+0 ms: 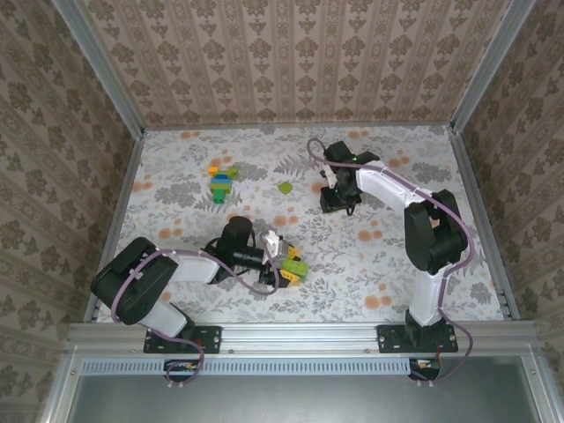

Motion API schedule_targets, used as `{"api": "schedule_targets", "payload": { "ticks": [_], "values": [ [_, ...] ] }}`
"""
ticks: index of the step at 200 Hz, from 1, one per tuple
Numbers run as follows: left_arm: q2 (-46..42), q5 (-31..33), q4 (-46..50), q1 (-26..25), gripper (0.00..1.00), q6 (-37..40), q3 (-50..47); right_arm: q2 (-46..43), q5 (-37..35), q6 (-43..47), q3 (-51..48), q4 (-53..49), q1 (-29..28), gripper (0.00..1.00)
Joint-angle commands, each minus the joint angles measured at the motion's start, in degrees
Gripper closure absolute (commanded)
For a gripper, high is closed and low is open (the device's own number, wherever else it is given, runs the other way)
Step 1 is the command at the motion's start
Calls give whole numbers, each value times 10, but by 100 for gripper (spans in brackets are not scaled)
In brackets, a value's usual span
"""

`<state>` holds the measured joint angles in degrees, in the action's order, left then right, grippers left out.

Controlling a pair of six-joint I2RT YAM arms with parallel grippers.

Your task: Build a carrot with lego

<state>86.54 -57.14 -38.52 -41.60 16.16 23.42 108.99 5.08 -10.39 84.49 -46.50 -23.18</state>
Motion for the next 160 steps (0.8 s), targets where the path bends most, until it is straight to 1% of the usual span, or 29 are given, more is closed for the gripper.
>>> {"api": "schedule_targets", "payload": {
  "ticks": [1,27,71,114,160],
  "values": [
    [-5,-19,13,-4,41,12,-7,-25,-21,-22,-24,-11,-1,76],
    [-6,-20,13,-5,48,12,-11,-39,-23,-27,-24,-18,-9,76],
    [-9,-21,-8,-6,55,3,-25,-75,-31,-60,-33,-44,-48,78],
    [-15,-10,-15,-6,60,1,-31,-128,-26,-152,-72,-55,-101,83],
    [-28,34,-26,-9,64,1,-42,-183,-23,-236,-103,-79,-164,84]
  ]
}}
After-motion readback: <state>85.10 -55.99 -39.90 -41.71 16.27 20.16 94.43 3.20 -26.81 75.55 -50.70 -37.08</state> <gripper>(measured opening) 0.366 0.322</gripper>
